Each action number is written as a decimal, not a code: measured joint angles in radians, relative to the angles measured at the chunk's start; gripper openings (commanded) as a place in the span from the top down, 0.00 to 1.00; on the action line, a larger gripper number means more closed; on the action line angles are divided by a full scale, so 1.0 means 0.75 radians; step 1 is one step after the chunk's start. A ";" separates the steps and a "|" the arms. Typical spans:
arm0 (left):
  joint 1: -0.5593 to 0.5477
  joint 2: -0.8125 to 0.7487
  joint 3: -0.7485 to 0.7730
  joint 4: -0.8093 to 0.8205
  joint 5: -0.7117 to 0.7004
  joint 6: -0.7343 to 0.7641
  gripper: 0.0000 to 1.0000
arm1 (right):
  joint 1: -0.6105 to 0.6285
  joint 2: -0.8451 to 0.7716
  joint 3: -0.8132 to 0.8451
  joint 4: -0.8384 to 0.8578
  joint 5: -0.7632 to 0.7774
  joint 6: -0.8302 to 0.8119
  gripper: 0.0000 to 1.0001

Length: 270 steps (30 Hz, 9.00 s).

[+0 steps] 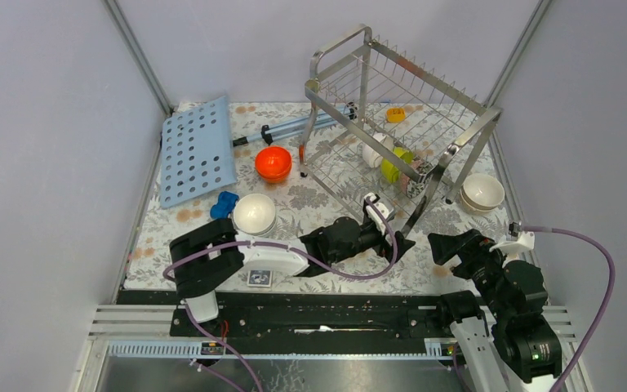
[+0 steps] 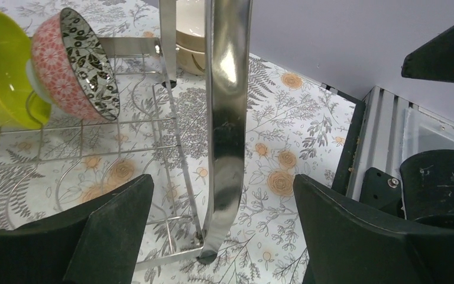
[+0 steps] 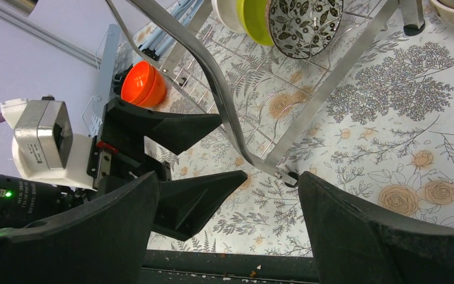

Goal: Unload the bowls from the dish rack
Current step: Adjust the dish rack at the center of the board.

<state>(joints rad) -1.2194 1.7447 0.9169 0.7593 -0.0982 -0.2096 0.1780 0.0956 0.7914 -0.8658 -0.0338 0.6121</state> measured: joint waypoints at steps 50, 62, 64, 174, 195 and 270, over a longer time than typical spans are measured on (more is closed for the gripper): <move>0.023 -0.826 -0.587 -0.494 -0.488 0.014 0.86 | 0.000 0.189 -0.127 0.327 0.008 -0.006 0.15; 0.023 -0.927 -0.626 -0.577 -0.520 -0.027 0.83 | 0.000 0.480 -0.245 0.807 -0.104 -0.130 0.25; 0.024 -0.938 -0.626 -0.594 -0.520 -0.033 0.83 | 0.000 0.550 -0.250 0.877 -0.137 -0.153 0.28; 0.430 -0.617 -0.380 -0.695 -0.320 -0.330 1.00 | 0.121 0.434 -0.158 0.629 -0.241 -0.469 1.00; 0.519 -0.868 -0.437 -0.592 -0.249 -0.408 0.18 | 0.133 0.562 -0.270 0.957 -0.446 -0.247 0.41; 0.084 -0.542 -0.402 0.040 -0.326 0.083 0.93 | 0.086 1.318 -0.288 1.774 0.819 -0.546 0.10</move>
<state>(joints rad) -1.1561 1.3384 0.6151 0.7895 -0.3428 -0.1474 0.2428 1.0840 0.5751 0.4644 0.5808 0.2024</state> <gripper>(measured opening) 0.196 0.927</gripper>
